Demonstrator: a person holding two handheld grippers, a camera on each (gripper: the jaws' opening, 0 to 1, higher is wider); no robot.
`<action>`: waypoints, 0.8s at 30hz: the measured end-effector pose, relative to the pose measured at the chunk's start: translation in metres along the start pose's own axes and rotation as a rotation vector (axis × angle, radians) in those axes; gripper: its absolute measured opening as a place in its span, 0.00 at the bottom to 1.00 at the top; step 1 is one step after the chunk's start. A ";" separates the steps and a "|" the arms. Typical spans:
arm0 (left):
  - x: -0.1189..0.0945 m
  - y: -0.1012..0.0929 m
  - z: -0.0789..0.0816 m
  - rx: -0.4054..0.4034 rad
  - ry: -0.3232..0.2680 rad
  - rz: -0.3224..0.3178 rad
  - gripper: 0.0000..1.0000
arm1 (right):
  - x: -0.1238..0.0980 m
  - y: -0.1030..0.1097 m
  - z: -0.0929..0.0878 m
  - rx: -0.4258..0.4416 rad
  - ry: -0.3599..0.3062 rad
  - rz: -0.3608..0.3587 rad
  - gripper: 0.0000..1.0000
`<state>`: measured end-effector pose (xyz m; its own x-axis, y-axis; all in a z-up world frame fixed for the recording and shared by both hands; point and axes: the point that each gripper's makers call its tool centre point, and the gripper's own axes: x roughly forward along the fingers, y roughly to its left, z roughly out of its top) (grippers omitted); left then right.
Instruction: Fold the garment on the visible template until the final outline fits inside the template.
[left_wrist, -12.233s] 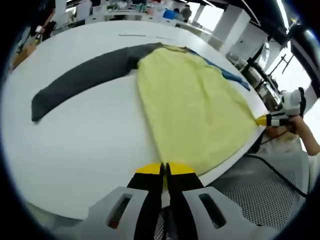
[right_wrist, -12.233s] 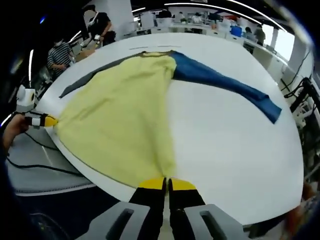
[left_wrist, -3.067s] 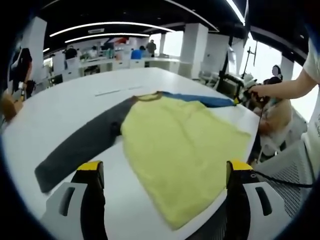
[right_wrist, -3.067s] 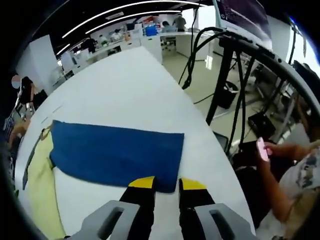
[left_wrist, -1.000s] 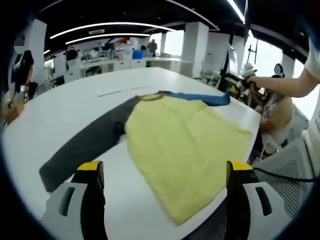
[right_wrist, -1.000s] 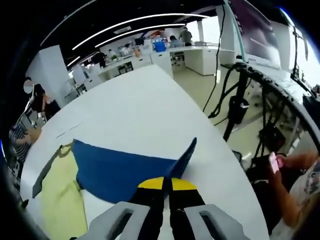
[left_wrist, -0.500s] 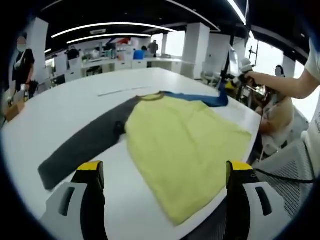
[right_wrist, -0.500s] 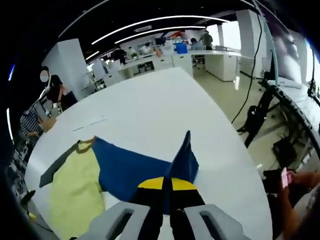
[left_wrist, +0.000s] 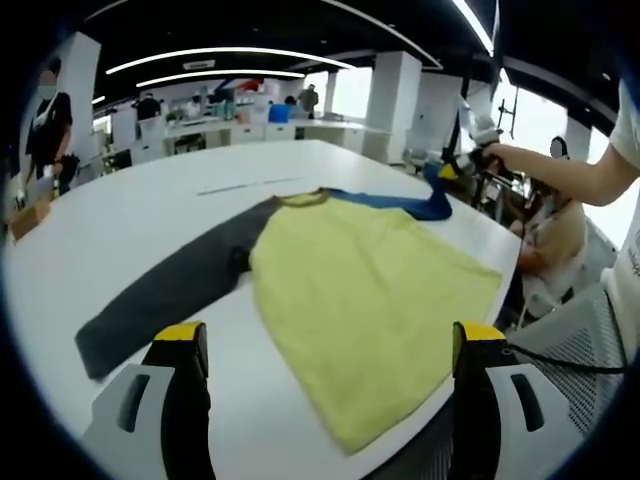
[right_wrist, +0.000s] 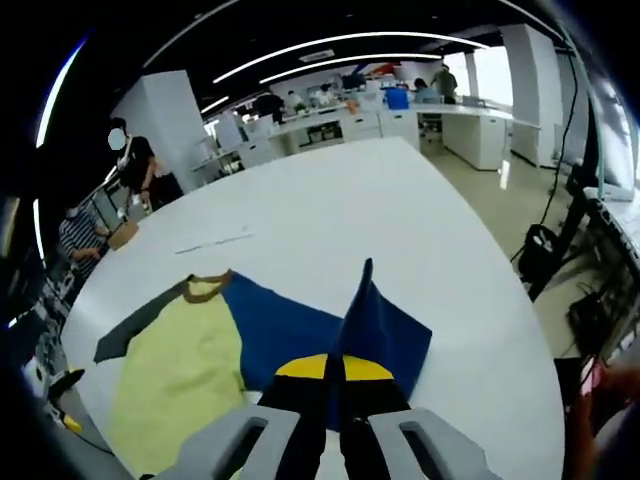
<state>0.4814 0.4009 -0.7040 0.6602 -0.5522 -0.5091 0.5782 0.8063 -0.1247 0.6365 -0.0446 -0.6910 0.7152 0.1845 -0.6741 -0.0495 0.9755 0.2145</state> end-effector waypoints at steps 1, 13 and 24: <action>0.000 0.000 0.000 -0.002 0.000 -0.002 0.99 | 0.002 0.003 -0.001 -0.006 0.003 0.003 0.00; -0.001 -0.001 -0.001 -0.001 0.000 0.001 0.99 | 0.018 0.029 0.000 -0.035 0.013 0.042 0.00; -0.002 -0.001 0.002 -0.003 -0.017 -0.002 0.99 | 0.032 0.058 0.006 -0.061 0.014 0.083 0.00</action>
<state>0.4803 0.4014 -0.7013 0.6672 -0.5571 -0.4944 0.5778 0.8060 -0.1285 0.6602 0.0171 -0.6959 0.6974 0.2665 -0.6653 -0.1509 0.9621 0.2271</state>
